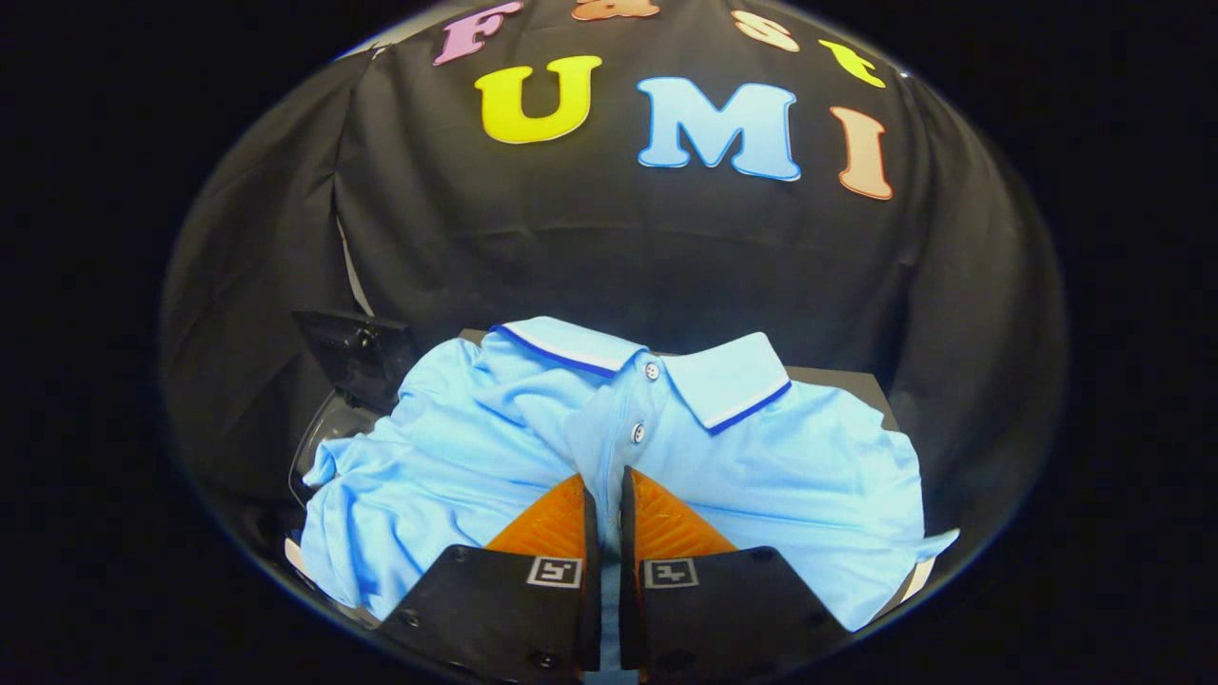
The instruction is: Put the clothes into the washing machine and then close the washing machine lid.
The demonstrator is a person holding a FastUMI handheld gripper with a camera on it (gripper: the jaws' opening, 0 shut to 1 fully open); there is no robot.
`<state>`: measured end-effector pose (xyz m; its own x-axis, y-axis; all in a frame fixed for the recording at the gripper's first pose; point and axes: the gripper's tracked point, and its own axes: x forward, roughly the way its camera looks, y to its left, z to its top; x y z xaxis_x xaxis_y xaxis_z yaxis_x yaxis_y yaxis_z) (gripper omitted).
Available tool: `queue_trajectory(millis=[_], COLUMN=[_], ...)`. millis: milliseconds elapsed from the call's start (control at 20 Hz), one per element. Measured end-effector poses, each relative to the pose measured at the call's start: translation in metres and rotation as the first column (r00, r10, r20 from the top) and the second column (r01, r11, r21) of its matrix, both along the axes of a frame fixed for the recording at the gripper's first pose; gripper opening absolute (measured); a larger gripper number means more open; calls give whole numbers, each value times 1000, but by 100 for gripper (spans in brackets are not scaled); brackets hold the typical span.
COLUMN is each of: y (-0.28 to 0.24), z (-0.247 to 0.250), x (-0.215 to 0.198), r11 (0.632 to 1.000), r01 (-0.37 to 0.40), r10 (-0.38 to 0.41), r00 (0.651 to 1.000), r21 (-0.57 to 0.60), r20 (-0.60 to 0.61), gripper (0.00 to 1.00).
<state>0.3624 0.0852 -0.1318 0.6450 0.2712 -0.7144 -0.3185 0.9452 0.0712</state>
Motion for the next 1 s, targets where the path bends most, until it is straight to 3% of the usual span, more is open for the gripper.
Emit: queue_trajectory(millis=[100, 150, 500, 1000], y=[-1, -2, 6, 69], z=[1, 5, 37, 102], x=[0, 2, -6, -33], r11=[998, 996, 959, 928], r01=[32, 47, 126, 82], r10=[-33, -48, -139, -135], r00=[999, 999, 990, 983], r21=[46, 75, 252, 363], r20=[8, 14, 35, 123], gripper=[9, 2, 1, 1])
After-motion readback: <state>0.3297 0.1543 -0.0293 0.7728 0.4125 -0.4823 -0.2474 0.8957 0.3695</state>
